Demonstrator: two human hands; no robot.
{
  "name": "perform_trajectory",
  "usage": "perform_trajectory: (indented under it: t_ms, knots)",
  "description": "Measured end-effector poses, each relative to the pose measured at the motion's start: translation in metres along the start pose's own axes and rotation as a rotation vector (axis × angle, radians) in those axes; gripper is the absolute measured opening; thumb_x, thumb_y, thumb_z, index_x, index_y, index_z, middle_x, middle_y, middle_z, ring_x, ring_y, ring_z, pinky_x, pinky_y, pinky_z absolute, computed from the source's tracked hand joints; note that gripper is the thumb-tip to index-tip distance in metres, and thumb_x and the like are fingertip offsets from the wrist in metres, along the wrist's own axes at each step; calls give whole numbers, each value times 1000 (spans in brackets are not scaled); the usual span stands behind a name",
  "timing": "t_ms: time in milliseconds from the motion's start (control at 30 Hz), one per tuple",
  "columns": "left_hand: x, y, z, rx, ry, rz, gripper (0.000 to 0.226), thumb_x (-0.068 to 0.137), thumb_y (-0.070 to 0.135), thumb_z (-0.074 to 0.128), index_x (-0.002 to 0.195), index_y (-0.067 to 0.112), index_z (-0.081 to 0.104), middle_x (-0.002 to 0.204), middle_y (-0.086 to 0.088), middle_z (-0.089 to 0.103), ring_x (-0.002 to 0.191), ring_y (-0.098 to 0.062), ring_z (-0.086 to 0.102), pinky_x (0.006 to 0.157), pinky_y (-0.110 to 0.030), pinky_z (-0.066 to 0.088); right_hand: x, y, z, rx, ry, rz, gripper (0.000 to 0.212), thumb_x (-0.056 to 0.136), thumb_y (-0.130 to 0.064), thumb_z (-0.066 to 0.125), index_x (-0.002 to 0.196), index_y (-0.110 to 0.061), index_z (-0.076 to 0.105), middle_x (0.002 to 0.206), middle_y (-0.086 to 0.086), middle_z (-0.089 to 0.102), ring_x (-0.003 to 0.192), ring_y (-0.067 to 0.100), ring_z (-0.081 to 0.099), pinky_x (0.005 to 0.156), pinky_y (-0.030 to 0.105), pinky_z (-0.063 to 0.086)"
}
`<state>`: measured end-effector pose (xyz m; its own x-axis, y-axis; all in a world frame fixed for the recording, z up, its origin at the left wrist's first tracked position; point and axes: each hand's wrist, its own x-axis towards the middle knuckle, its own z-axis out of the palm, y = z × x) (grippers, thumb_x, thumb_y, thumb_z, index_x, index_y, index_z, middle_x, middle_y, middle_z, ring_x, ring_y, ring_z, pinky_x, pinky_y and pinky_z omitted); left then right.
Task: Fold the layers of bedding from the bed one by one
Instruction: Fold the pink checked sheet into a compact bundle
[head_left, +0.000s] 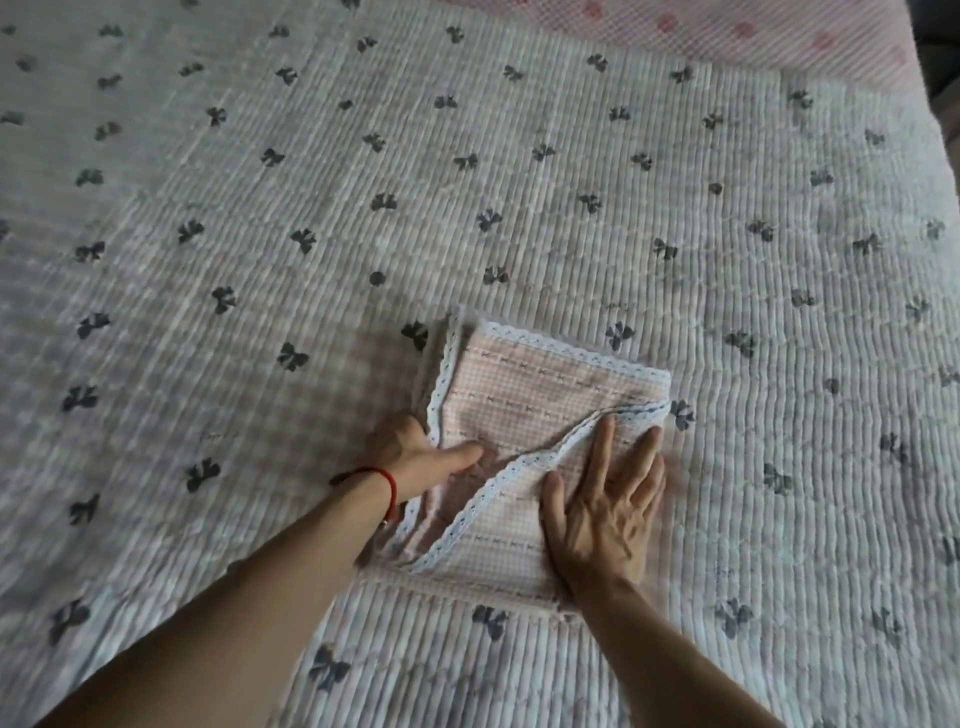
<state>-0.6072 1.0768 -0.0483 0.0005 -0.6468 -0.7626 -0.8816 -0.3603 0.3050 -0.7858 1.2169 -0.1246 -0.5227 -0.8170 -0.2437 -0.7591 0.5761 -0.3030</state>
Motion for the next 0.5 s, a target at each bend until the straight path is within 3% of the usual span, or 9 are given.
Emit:
perform_trajectory:
  t_ms: [33, 100, 167, 300, 433, 500]
  knots:
    - [2, 1, 0, -10, -35, -17, 61, 74, 69, 74, 82, 15, 46, 89, -3, 56, 88, -20, 61, 79, -29, 50, 1, 2, 1, 0, 10, -4, 88, 93, -64, 30, 161, -30, -15, 164, 23, -24, 150, 52, 4, 125, 60, 8]
    - [7, 2, 0, -44, -85, -43, 74, 76, 65, 75, 114, 5, 54, 120, -12, 60, 119, -29, 56, 84, -27, 42, 4, 5, 5, 2, 26, -21, 89, 93, -63, 32, 162, -30, -13, 164, 23, -24, 150, 51, 4, 124, 60, 9]
    - [7, 3, -3, -62, -106, -56, 94, 77, 65, 74, 140, 1, 43, 146, -14, 49, 133, -29, 48, 89, -27, 40, 4, 6, 8, 18, 27, -25, 88, 92, -63, 31, 162, -30, -13, 164, 22, -26, 151, 50, 1, 124, 60, 7]
    - [6, 0, 0, -71, -82, -35, 99, 75, 70, 72, 144, 5, 41, 150, -13, 46, 134, -30, 47, 98, -33, 44, 7, 6, 8, 49, 54, -52, 87, 94, -62, 33, 162, -31, -11, 165, 21, -24, 151, 48, -2, 125, 59, 5]
    - [-22, 1, 7, -161, 43, -9, 77, 77, 66, 74, 125, 11, 51, 136, -10, 55, 118, -28, 55, 91, -32, 47, 3, 10, 3, 102, 47, -74, 86, 95, -65, 31, 161, -32, -13, 165, 20, -24, 152, 46, -2, 125, 58, 4]
    - [-50, 4, 4, -228, 44, 21, 89, 75, 67, 75, 135, 8, 47, 145, -12, 50, 130, -29, 50, 103, -37, 46, -2, 12, -15, 167, 11, -114, 85, 94, -69, 28, 160, -36, -16, 166, 16, -25, 154, 42, -2, 125, 56, 5]
